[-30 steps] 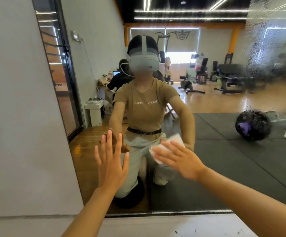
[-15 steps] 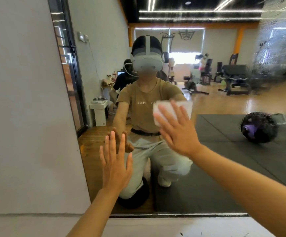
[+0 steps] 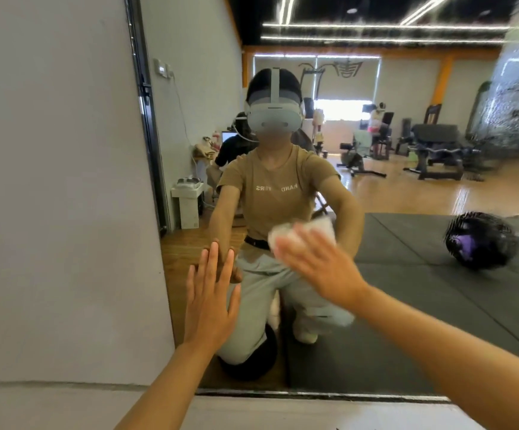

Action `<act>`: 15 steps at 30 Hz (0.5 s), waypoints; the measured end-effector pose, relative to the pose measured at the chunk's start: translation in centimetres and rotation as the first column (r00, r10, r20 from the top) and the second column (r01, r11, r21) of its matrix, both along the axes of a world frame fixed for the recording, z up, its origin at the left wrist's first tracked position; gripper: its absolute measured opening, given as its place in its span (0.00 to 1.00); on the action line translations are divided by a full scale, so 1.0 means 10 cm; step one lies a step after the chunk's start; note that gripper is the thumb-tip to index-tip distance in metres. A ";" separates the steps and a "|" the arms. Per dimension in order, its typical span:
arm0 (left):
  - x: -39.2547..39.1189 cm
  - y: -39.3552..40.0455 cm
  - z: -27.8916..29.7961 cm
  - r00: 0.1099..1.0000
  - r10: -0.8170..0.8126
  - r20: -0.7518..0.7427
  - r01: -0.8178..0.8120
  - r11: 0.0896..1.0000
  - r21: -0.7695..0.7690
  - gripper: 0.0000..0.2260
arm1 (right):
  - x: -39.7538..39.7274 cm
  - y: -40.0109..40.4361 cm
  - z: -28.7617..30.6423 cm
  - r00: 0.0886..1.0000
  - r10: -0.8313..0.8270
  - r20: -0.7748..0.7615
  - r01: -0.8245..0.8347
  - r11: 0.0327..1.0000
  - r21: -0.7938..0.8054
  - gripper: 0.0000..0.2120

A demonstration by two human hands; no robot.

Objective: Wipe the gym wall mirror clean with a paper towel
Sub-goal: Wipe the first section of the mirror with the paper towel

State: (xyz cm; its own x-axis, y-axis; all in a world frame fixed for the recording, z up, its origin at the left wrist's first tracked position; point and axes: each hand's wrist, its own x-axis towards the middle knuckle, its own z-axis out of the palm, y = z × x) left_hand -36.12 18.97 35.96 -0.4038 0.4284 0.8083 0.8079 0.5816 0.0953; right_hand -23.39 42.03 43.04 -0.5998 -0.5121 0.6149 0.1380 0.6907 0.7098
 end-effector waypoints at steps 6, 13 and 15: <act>0.03 -0.03 0.02 0.999 -0.030 0.026 0.031 0.999 -0.017 0.28 | -0.19 -0.27 1.40 0.925 -0.061 -0.376 -0.112 0.900 -0.421 0.23; 0.00 -0.12 -0.02 0.988 -0.143 0.059 0.142 0.990 0.022 0.30 | -0.34 -0.51 0.09 0.995 0.073 -0.070 -0.090 0.956 -0.277 0.25; -0.04 -0.17 -0.07 0.986 -0.146 0.085 0.142 0.989 0.048 0.31 | -0.29 -0.51 -0.51 0.994 0.033 0.103 -0.021 0.994 -0.108 0.30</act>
